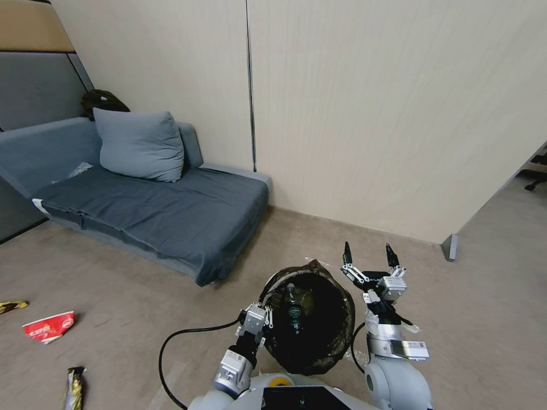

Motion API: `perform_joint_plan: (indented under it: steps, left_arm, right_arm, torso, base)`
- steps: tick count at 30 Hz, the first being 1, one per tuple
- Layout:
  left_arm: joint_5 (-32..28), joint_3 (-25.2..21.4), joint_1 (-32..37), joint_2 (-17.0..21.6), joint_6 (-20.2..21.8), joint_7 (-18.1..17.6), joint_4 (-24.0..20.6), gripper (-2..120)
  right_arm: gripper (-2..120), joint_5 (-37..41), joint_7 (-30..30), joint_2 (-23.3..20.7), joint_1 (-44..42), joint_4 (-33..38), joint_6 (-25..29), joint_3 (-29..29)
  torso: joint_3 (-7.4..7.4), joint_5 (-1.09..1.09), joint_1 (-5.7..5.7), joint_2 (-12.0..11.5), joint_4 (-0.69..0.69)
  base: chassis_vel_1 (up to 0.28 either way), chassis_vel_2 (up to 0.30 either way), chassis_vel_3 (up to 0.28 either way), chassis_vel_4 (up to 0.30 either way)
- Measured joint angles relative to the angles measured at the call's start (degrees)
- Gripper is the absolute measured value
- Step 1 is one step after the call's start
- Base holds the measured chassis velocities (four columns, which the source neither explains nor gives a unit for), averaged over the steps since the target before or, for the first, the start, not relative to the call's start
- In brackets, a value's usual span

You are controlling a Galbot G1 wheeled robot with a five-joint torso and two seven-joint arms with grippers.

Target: Pick up the trash bin, then pick up the garbage from the floor and place it into the trash bin.

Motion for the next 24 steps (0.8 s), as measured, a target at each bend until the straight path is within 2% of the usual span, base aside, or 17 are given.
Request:
perform_joint_plan:
  steps: [13, 24]
  left_arm:
    - [0.1, -1.1, 0.3, 0.0, -0.2, 0.1, -0.5, 1]
    - [0.1, -2.4, 0.1, 0.0, -0.2, 0.5, -0.9, 1]
  right_arm:
    - [100, 0.1, 0.1, 0.0, 0.2, -0.2, 0.4, 0.2]
    - [100, 0.2, 0.1, 0.0, 0.4, 0.0, 0.1, 0.6]
  torso:
    - [0.00, 0.00, 0.00, 0.0, 0.00]
    - [0.00, 0.00, 0.00, 0.0, 0.00]
  base:
    - [0.021, 0.025, 0.029, 0.022]
    - [0.082, 0.095, 0.096, 0.102]
